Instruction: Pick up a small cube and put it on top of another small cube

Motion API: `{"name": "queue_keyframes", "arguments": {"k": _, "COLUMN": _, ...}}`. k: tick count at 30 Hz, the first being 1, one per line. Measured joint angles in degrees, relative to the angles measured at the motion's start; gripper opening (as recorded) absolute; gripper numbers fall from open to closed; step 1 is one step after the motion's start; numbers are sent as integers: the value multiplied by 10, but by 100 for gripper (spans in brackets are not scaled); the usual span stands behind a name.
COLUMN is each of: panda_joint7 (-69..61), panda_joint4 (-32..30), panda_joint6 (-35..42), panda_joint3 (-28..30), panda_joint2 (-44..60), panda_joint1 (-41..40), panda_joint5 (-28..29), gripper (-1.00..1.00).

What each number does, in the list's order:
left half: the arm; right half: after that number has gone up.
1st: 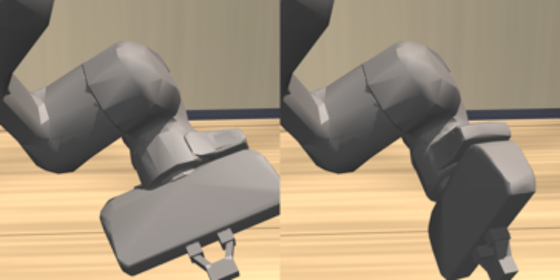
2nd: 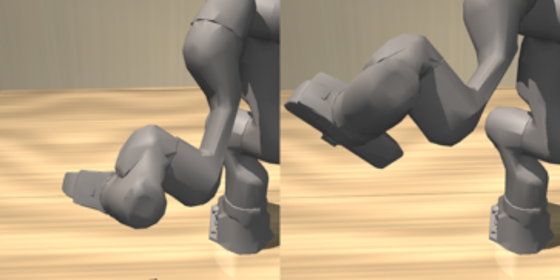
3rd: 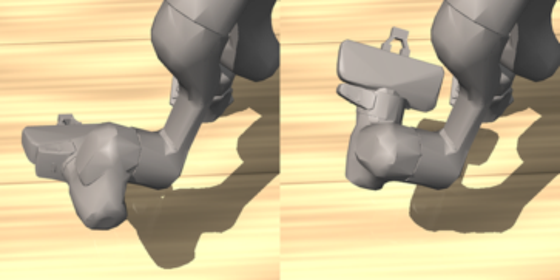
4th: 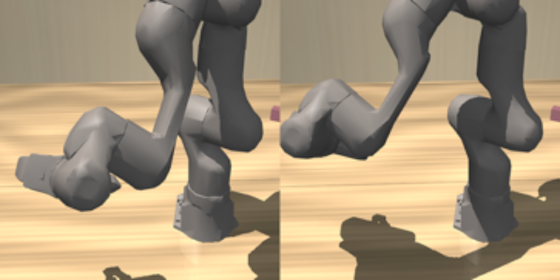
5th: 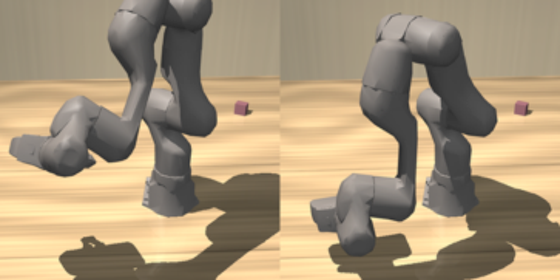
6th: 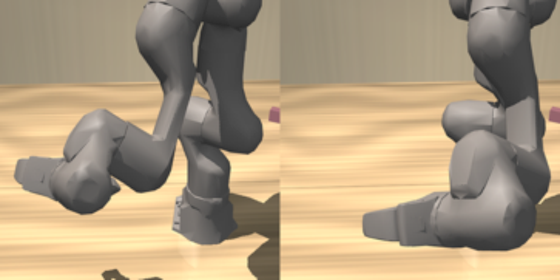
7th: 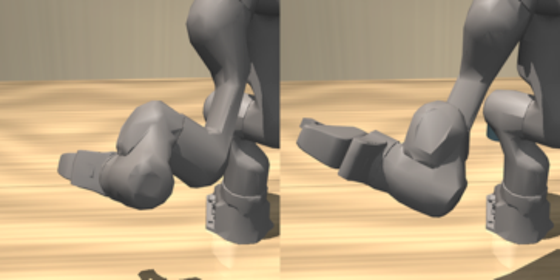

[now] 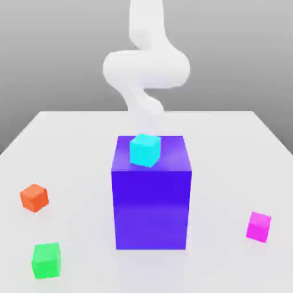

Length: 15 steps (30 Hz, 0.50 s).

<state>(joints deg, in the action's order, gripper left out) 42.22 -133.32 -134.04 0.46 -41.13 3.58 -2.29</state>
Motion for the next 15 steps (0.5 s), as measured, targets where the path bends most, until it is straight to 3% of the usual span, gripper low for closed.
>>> {"name": "queue_keyframes", "arguments": {"k": 15, "panda_joint7": -186, "panda_joint4": -92, "panda_joint6": -136, "panda_joint3": -38, "panda_joint2": 284, "panda_joint1": 180, "panda_joint5": -95, "gripper": 0}}
